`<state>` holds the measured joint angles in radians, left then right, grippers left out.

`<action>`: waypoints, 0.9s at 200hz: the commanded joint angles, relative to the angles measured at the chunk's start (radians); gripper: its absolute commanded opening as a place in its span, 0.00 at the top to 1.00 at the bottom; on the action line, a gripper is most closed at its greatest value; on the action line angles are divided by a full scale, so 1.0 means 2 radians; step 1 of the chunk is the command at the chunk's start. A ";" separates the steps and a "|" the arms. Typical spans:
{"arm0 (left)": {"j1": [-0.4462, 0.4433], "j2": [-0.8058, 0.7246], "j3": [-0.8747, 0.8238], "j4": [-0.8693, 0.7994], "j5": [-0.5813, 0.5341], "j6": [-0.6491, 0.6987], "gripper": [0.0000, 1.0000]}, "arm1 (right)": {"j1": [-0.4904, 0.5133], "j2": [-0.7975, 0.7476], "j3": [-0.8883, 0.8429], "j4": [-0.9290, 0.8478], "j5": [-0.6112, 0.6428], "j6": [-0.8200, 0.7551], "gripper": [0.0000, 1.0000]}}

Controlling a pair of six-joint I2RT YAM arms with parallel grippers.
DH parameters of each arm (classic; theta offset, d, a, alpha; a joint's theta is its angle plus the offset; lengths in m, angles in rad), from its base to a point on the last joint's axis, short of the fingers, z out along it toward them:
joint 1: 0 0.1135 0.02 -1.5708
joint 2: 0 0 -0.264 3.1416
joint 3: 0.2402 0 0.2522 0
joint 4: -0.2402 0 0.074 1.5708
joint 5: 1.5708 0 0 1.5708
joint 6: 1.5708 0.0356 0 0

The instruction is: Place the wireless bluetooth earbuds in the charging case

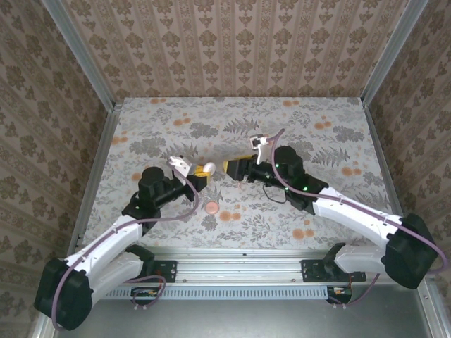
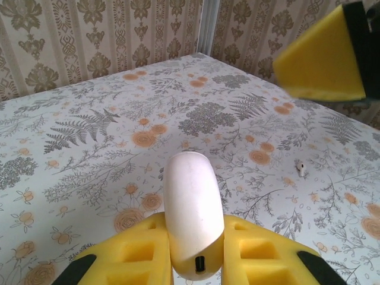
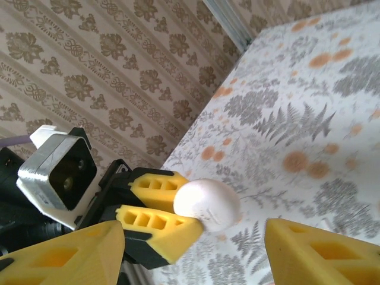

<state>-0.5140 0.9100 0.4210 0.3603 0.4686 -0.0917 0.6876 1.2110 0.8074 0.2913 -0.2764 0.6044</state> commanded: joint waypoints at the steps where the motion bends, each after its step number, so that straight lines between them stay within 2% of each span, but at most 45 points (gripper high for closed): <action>1: 0.014 0.000 0.018 0.019 0.048 -0.017 0.82 | -0.024 -0.025 -0.008 -0.028 -0.055 -0.088 0.37; 29: 0.026 0.006 0.019 0.036 0.091 -0.026 0.82 | -0.060 -0.046 -0.008 -0.048 -0.126 -0.173 0.38; 54: 0.026 0.013 0.031 0.038 0.129 -0.025 0.81 | -0.073 -0.070 -0.011 -0.070 -0.185 -0.296 0.40; 90: 0.026 0.022 0.045 0.038 0.168 -0.010 0.82 | -0.104 -0.078 0.027 -0.176 -0.235 -0.430 0.40; 117: 0.026 0.024 0.053 0.038 0.191 0.007 0.82 | -0.133 -0.068 0.066 -0.253 -0.285 -0.497 0.41; 139: 0.025 0.027 0.060 0.027 0.207 0.029 0.84 | -0.137 -0.048 0.097 -0.315 -0.307 -0.568 0.42; 180: 0.016 0.035 0.072 0.016 0.221 0.060 0.84 | -0.136 0.002 0.162 -0.365 -0.347 -0.606 0.44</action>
<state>-0.4709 0.9741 0.5220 0.3889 0.8528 -0.0376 0.4149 1.1702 1.0615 -0.3187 -0.8673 -0.4843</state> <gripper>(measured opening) 0.180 0.557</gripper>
